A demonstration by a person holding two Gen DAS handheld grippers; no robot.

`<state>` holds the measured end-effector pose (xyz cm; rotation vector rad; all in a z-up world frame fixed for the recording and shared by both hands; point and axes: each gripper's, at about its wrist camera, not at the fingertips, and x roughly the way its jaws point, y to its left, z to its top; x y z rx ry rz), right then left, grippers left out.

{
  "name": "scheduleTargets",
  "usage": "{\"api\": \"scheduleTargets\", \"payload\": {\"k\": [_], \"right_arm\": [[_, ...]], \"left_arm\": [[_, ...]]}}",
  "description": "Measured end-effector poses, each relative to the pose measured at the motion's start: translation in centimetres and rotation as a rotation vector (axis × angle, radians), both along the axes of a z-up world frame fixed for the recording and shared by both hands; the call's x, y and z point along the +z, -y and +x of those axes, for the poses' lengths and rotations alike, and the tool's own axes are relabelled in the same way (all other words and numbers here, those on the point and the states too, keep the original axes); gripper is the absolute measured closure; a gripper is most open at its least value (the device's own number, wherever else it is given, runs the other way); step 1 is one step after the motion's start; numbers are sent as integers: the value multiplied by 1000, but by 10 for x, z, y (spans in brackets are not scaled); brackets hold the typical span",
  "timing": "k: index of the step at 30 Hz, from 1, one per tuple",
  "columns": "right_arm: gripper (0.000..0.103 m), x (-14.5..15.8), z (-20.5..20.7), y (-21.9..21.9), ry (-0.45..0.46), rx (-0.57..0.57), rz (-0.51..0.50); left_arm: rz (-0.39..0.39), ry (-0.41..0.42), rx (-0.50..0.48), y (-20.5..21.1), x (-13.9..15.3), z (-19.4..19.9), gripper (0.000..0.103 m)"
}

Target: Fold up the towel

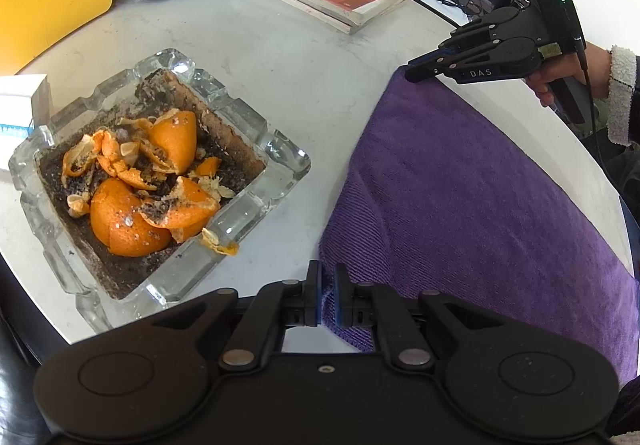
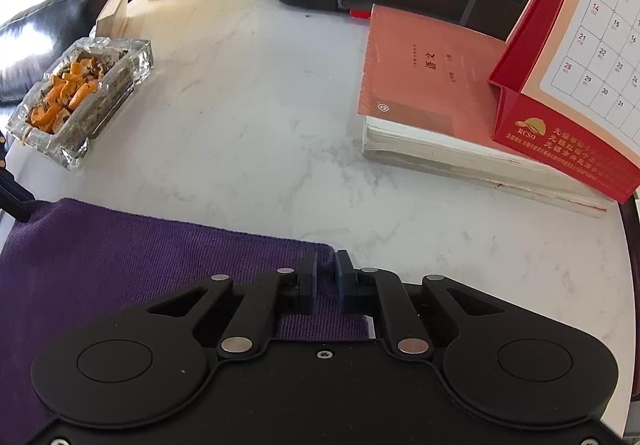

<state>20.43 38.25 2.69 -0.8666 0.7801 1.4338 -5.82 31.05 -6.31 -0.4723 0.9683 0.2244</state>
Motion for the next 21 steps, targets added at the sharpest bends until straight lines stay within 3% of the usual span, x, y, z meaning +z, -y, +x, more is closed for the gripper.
{"api": "scheduleTargets", "payload": {"k": [8,21], "right_arm": [[100,3,-9,0,83,-1,-15],[100,27,-15,22,127,-63,21]], "left_arm": [[37,5,-16,7,1,3,99],[40,60,-52,21,15,-4,100]]}}
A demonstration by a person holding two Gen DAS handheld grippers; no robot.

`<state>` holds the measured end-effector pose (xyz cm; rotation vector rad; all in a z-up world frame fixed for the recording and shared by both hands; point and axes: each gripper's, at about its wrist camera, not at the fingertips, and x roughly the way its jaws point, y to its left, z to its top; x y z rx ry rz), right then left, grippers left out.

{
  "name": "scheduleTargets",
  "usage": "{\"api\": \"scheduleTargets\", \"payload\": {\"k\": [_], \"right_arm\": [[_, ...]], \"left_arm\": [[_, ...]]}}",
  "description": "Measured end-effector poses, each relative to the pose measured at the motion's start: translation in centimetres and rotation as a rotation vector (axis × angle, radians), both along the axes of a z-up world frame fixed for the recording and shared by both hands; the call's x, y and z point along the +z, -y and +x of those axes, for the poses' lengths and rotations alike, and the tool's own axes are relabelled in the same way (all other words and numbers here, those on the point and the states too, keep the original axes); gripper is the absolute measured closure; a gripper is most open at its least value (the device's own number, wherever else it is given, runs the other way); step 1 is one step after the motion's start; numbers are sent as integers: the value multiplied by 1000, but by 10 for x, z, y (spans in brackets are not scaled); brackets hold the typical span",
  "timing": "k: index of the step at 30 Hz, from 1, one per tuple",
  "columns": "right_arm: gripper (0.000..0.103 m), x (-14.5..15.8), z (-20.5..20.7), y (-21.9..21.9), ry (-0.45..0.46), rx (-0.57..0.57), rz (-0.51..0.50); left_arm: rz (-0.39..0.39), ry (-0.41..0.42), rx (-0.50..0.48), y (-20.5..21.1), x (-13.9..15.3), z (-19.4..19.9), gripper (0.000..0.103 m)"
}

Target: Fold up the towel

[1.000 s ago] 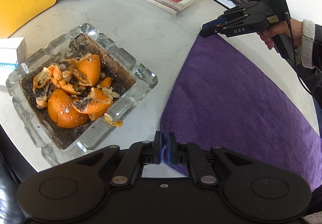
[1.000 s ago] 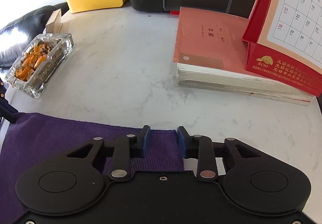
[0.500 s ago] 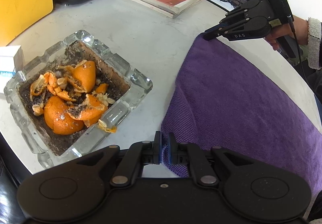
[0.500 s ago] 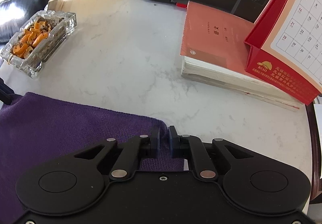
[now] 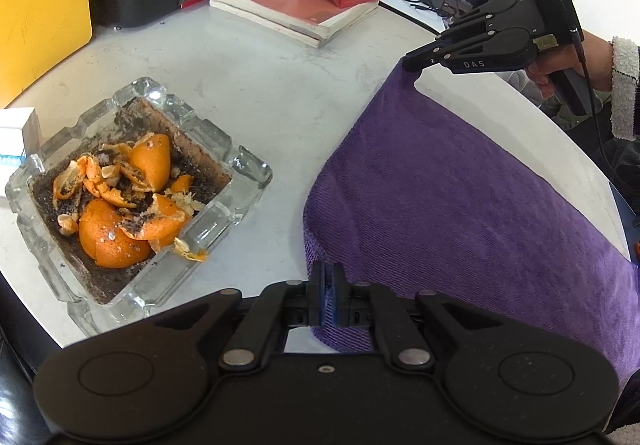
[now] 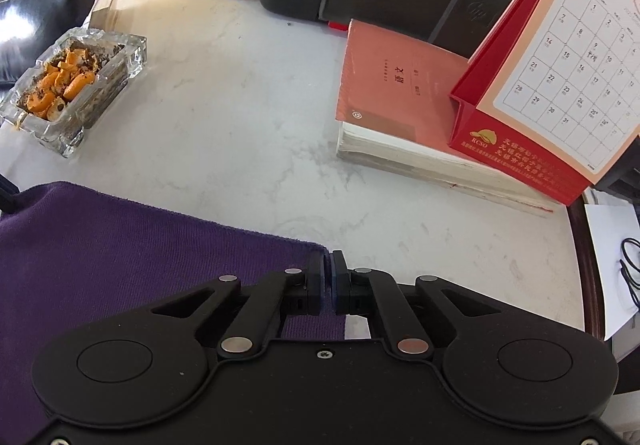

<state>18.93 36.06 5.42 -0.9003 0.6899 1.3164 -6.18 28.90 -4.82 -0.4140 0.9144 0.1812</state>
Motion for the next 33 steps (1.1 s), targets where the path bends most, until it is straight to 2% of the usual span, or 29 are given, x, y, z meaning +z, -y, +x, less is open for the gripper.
{"api": "scheduleTargets", "payload": {"k": [11,16,33], "right_arm": [[100,26,-16,38,36,-77,34],[100,34,-24,67,48,-127,39],[100,33,-44,184,52,-341,22]], "left_arm": [[-8,63,-88,33,17,-4,100],[-15,72,-170,62,18,-3,100],[-66,58,-416,147,14,16,100]]}}
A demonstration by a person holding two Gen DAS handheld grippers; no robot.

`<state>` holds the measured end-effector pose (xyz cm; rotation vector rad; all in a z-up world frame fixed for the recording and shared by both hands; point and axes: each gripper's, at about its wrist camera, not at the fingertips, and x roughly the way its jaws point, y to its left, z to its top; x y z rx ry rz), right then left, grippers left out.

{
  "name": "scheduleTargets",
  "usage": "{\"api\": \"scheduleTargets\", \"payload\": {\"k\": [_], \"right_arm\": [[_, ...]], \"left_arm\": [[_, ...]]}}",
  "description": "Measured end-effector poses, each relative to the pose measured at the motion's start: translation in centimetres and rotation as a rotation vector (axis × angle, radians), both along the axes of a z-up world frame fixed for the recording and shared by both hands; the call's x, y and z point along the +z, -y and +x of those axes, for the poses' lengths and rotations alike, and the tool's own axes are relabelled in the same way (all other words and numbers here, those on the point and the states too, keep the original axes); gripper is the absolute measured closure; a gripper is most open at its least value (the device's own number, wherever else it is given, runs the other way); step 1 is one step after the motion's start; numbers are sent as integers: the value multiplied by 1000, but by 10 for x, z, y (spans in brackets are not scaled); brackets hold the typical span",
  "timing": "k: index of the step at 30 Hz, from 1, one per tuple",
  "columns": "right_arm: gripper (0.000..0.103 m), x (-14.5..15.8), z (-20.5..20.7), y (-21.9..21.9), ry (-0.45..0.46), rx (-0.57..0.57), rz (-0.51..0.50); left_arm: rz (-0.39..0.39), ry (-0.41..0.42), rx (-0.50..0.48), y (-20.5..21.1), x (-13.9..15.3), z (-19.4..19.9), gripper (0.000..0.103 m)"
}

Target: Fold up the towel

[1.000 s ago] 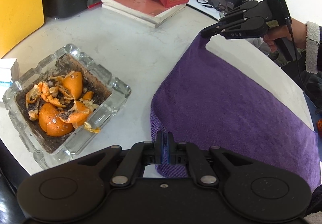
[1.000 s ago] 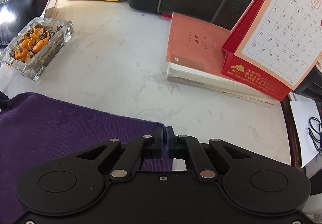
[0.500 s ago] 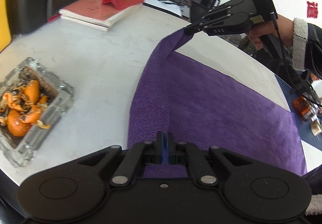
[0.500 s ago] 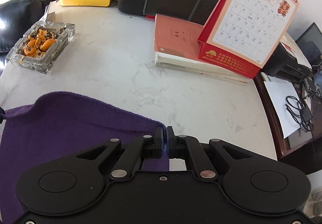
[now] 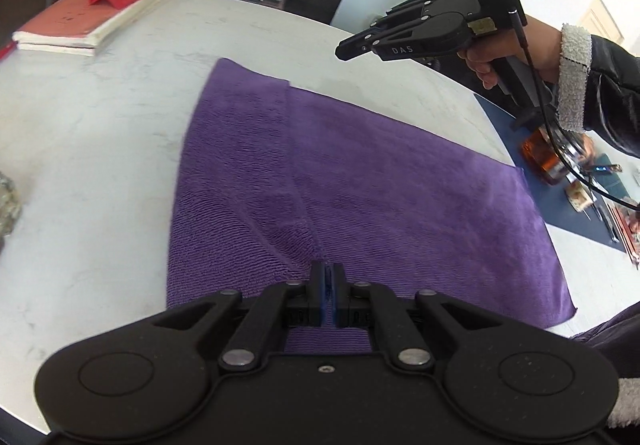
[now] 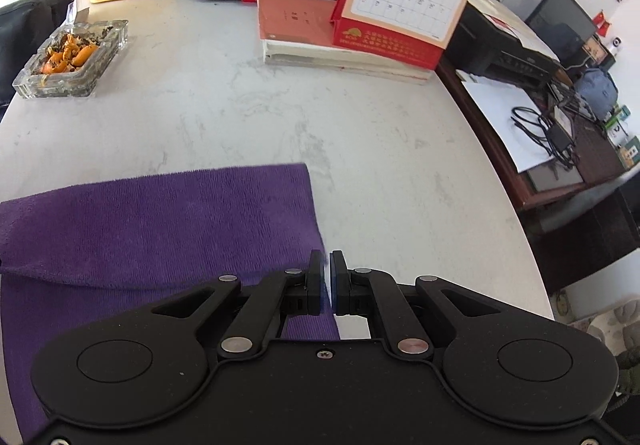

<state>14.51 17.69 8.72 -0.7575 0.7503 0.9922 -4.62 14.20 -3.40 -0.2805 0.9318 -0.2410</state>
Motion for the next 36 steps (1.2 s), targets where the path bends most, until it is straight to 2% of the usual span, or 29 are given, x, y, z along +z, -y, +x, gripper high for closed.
{"api": "scheduleTargets", "payload": {"k": [4,11,14,16,18,22,24,26,29,31,32,34,36], "right_arm": [[100,0,1,25,-26,-50,23],[98,2,-4,46,-216,-121,161],[82,0,-17,51,-335,-140,229],[55,-6,-20,56,-488,-200,295],[53,-19,-17,62,-684,-286,380],[49,-62,-8,64,-1144,-499,532],[48,-78,-6,54,-1230,-540,542],[47,-90,0,37,-1237,-554,510],[50,-99,16,17,-1134,-565,470],[67,-101,32,7,-1033,-562,449],[72,-103,40,4,-992,-561,441],[89,-106,58,-2,-929,-571,423],[94,-105,71,-6,-860,-573,409]], "left_arm": [[20,-2,-2,15,3,-2,100],[51,4,131,-3,19,-12,100],[65,13,183,-14,27,-17,100],[66,17,202,-18,30,-18,100],[65,20,211,-19,33,-18,100],[43,18,215,-18,39,-18,100],[37,14,209,-17,40,-18,100],[22,7,194,-14,41,-18,100],[12,-4,176,-11,39,-17,100],[6,-17,161,-9,36,-15,100],[1,-22,158,-9,35,-14,100],[-8,-28,154,-10,32,-12,100],[-15,-36,154,-12,29,-11,100]]}}
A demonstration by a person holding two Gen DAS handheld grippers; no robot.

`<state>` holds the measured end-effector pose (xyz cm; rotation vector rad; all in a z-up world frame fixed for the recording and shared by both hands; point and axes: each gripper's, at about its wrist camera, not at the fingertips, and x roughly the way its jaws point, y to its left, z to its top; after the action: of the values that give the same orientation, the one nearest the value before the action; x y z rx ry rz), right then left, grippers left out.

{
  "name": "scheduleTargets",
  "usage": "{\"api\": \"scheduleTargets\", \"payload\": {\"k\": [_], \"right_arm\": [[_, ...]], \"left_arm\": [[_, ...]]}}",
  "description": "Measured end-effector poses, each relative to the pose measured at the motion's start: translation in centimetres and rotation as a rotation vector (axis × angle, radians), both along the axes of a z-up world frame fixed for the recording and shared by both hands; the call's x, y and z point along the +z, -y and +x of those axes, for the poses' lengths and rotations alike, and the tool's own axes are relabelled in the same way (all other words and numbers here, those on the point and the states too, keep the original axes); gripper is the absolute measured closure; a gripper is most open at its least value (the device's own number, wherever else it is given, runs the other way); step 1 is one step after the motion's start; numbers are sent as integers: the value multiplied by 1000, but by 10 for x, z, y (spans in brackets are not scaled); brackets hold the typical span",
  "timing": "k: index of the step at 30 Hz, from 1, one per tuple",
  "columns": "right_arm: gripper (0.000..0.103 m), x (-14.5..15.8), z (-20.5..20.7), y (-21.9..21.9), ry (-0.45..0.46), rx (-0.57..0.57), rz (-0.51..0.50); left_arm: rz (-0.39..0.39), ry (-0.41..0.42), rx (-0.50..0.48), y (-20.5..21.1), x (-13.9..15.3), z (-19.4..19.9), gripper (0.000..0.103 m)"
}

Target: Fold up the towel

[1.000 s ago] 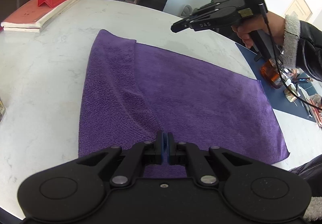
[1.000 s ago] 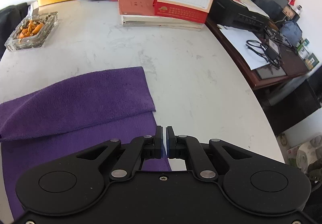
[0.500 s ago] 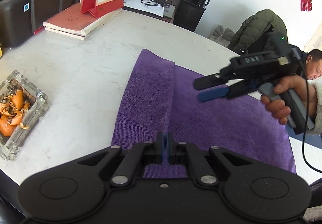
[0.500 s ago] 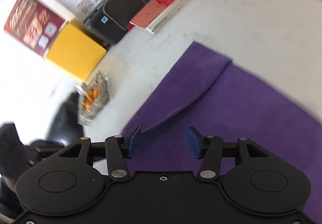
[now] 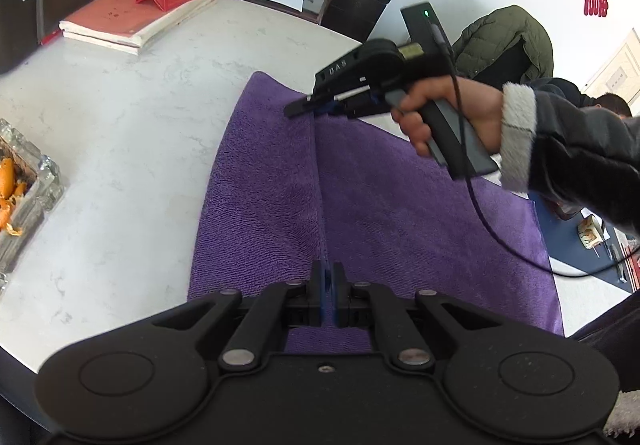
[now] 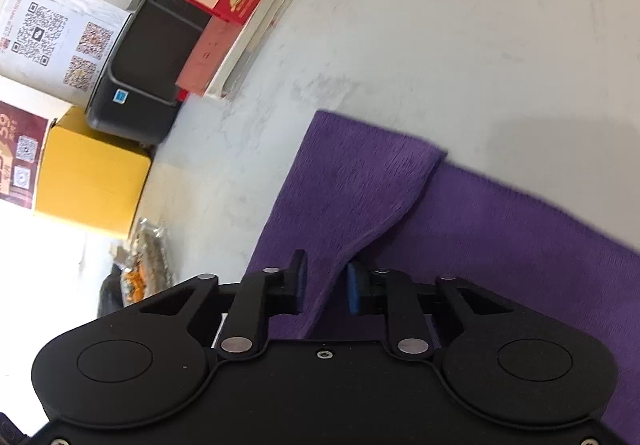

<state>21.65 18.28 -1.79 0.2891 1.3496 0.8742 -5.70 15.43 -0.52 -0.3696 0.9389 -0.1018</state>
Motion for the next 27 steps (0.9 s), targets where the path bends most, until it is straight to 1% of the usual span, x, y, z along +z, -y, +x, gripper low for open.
{"api": "scheduleTargets", "payload": {"k": [2,4,6,11,13,17,22,25,27], "right_arm": [[94,2,10,-3,52,-1,-28],[94,2,17,-5,71,-9,-41],[97,2,21,-7,95,-5,-57],[101,10,12,-24,244,96,-126],[101,13,7,-31,288,129,-141],[101,15,6,-36,297,134,-148],[101,17,5,-35,301,146,-165],[101,17,5,-34,300,145,-168],[101,18,4,-35,302,149,-171]], "left_arm": [[-4,-7,-1,-1,-2,-1,100],[-6,-16,-3,-3,-6,0,100],[-6,-24,-5,-5,-9,0,100],[-4,-52,-24,-3,-20,2,100],[16,-65,-47,1,-24,5,99],[56,-67,-118,14,-30,7,98],[132,-79,-232,31,-38,9,88],[174,-75,-296,40,-40,12,83],[221,-70,-333,47,-42,16,83]]}}
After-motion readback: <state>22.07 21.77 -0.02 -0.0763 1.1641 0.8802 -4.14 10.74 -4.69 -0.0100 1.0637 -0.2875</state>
